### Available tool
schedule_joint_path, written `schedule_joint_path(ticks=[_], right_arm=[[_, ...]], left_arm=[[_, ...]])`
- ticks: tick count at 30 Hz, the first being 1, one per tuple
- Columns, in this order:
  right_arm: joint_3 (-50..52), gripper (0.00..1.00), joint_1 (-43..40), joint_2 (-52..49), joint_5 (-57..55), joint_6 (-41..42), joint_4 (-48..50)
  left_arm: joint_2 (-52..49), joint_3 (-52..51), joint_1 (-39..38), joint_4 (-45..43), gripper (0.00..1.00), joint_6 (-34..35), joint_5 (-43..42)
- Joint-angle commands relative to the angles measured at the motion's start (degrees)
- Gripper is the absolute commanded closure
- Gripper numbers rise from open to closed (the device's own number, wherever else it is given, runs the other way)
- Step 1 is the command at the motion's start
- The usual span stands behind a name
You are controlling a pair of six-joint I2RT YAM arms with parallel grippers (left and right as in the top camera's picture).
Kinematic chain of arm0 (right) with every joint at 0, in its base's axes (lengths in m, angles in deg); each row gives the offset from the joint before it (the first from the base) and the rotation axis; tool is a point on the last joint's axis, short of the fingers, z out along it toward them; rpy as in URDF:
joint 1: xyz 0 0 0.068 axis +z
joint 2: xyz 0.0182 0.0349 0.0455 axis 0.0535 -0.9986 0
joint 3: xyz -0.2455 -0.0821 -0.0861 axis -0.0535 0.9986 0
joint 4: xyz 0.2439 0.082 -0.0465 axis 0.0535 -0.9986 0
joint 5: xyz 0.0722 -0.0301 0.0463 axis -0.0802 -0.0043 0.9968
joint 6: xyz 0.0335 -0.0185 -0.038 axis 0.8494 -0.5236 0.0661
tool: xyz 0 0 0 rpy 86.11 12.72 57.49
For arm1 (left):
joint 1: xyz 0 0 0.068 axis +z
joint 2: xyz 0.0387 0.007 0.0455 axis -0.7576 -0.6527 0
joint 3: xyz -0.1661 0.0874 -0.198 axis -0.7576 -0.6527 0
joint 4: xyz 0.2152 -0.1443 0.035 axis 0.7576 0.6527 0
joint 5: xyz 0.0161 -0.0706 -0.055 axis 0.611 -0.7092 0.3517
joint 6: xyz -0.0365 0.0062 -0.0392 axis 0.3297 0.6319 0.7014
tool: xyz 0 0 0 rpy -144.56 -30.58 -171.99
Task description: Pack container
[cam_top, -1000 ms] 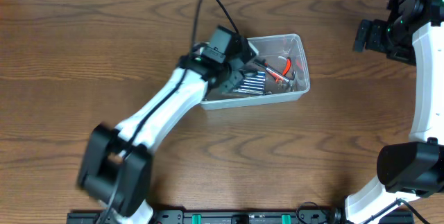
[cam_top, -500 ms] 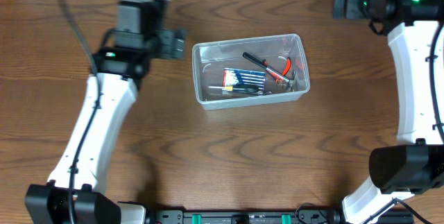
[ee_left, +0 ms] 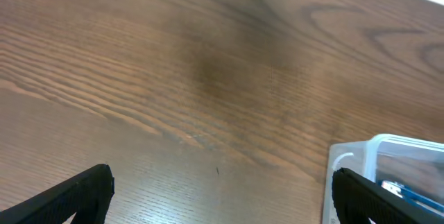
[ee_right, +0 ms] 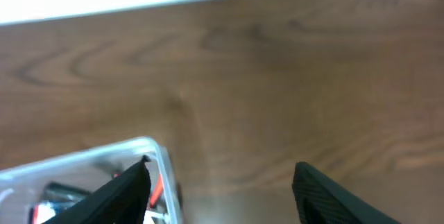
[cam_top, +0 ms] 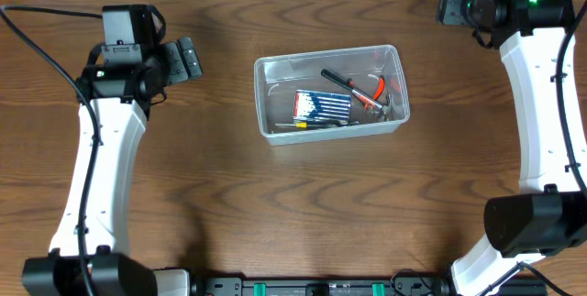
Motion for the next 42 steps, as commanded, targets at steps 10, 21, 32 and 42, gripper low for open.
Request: schedule_joint_path(ticks=[10, 21, 32, 42], right_arm=[[5.03, 0.28, 1.46, 9.33, -4.59, 3.28, -3.3], [45.35, 0.11, 5.11, 43.58, -4.5, 8.63, 7.56], [70.55, 0.01, 12.26, 71.23, -4.87, 9.22, 7.13], [72.02, 0.01, 12.24, 73.26, -3.85, 9.22, 6.97]], left_arm=[[19.08, -6.27, 0.17, 4.35, 0.01, -2.82, 0.44], [45.83, -25.86, 0.15, 2.32, 0.02, -3.08, -0.59], [69.24, -35.82, -0.42, 5.2, 0.02, -3.26, -2.1], [69.61, -35.82, -0.42, 5.25, 0.02, -3.23, -2.12]])
